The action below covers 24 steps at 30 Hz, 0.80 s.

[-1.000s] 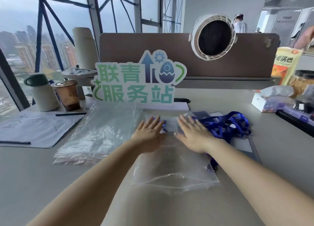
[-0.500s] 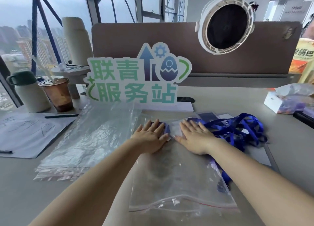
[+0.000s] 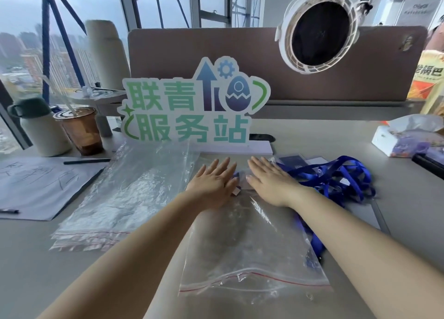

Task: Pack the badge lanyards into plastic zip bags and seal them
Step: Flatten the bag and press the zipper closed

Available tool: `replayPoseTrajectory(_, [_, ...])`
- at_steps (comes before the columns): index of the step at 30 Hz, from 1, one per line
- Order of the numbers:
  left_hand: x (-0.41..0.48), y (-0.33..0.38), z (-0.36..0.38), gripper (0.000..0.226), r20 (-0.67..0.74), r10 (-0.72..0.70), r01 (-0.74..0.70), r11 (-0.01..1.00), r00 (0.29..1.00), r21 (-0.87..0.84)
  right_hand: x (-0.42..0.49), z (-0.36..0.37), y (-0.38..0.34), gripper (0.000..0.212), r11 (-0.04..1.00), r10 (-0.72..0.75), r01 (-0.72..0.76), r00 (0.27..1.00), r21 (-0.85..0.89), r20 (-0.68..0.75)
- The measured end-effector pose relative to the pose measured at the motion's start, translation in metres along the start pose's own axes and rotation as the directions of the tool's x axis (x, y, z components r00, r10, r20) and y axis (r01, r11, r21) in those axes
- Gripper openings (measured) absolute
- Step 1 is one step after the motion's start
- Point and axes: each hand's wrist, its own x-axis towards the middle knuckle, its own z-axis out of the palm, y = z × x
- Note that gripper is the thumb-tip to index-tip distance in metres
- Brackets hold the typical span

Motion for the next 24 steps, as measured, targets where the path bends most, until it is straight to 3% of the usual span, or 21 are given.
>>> replayPoseTrajectory(3, [-0.019, 0.003, -0.002, 0.055, -0.045, 0.056, -0.057, 0.998, 0.997, -0.032, -0.019, -0.001, -0.006, 0.057, 0.998, -0.039, 0.038, 0.999, 0.051, 0.021])
replayPoseTrajectory(7, [-0.041, 0.01, 0.014, 0.055, 0.071, 0.062, -0.065, 0.997, 0.996, 0.04, -0.037, 0.02, -0.013, 0.059, 0.998, -0.048, 0.052, 0.991, -0.034, 0.122])
replayPoseTrajectory(13, [-0.06, 0.012, -0.003, 0.056, -0.091, 0.09, -0.094, 0.995, 0.992, -0.043, -0.063, -0.003, -0.014, 0.056, 0.991, -0.077, 0.077, 0.997, 0.114, -0.004])
replayPoseTrajectory(15, [-0.083, 0.017, -0.001, 0.054, -0.033, 0.148, -0.15, 0.987, 0.988, -0.062, -0.084, 0.002, -0.015, 0.056, 0.989, -0.1, 0.093, 0.993, 0.117, 0.056])
replayPoseTrajectory(17, [-0.103, 0.024, 0.011, 0.053, 0.051, 0.181, -0.182, 0.983, 0.982, 0.009, -0.103, 0.019, -0.019, 0.055, 0.992, -0.125, 0.125, 0.986, 0.01, 0.106])
replayPoseTrajectory(19, [-0.11, 0.025, 0.019, 0.053, 0.082, 0.158, -0.163, 0.985, 0.984, 0.063, -0.11, 0.028, -0.019, 0.055, 0.99, -0.135, 0.137, 0.987, -0.022, 0.083])
replayPoseTrajectory(22, [-0.111, 0.028, 0.016, 0.053, -0.003, 0.155, -0.155, 0.987, 0.988, 0.042, -0.116, 0.014, -0.021, 0.052, 0.988, -0.133, 0.134, 0.991, 0.081, -0.017])
replayPoseTrajectory(24, [-0.118, 0.032, 0.007, 0.051, -0.182, 0.129, -0.146, 0.986, 0.975, -0.08, -0.127, 0.002, -0.023, 0.048, 0.96, -0.109, 0.123, 0.992, 0.25, -0.07])
